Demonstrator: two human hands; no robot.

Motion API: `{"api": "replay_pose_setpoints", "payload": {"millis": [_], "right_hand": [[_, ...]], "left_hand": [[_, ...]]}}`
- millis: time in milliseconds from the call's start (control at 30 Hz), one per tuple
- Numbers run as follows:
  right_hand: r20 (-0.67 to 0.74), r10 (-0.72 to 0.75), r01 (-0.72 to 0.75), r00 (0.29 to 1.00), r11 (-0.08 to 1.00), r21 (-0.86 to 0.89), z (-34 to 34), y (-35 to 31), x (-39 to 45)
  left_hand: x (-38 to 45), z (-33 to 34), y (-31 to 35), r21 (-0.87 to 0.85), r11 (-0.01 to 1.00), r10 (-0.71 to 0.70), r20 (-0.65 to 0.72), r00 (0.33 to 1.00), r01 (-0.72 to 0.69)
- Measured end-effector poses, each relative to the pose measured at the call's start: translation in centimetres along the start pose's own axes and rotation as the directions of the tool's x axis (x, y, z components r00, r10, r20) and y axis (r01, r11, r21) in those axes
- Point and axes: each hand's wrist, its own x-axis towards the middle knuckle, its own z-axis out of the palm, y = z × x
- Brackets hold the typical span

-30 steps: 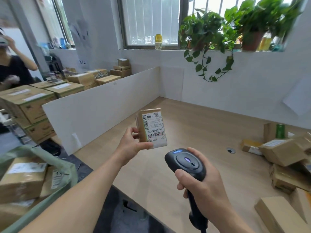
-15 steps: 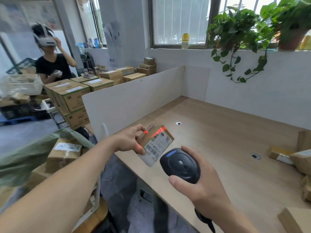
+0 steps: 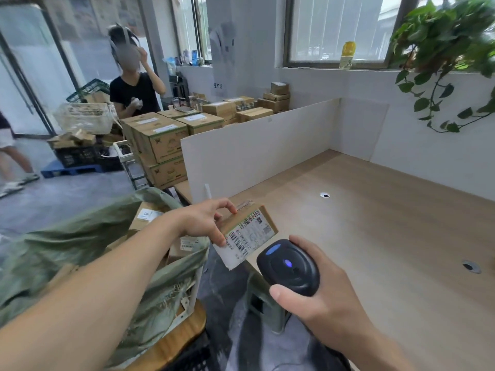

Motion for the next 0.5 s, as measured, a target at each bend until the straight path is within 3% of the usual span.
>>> {"api": "replay_pose_setpoints", "payload": {"millis": [267,400,500], "right_hand": [[-0.079,-0.024,0.033,0.997,0.992,0.12,7.6,-0.3,6.6],[-0.048,-0.058,0.065,0.997,0.987,0.144,11.7,-0.3,10.2],[-0.004,-0.066,0.066,0.998,0.985,0.157,15.3,0.0,12.4]], "left_hand": [[1.7,-7.3,-7.6,-0.237,0.971,0.016,-0.059,0.998,-0.029],[1.1,-11.6,-13.3,-0.329,0.944,-0.066,-0.175,0.982,0.005],[0.1,-13.7,-18.8,-0.314,0.945,-0.154,-0.181,0.971,0.091]]}}
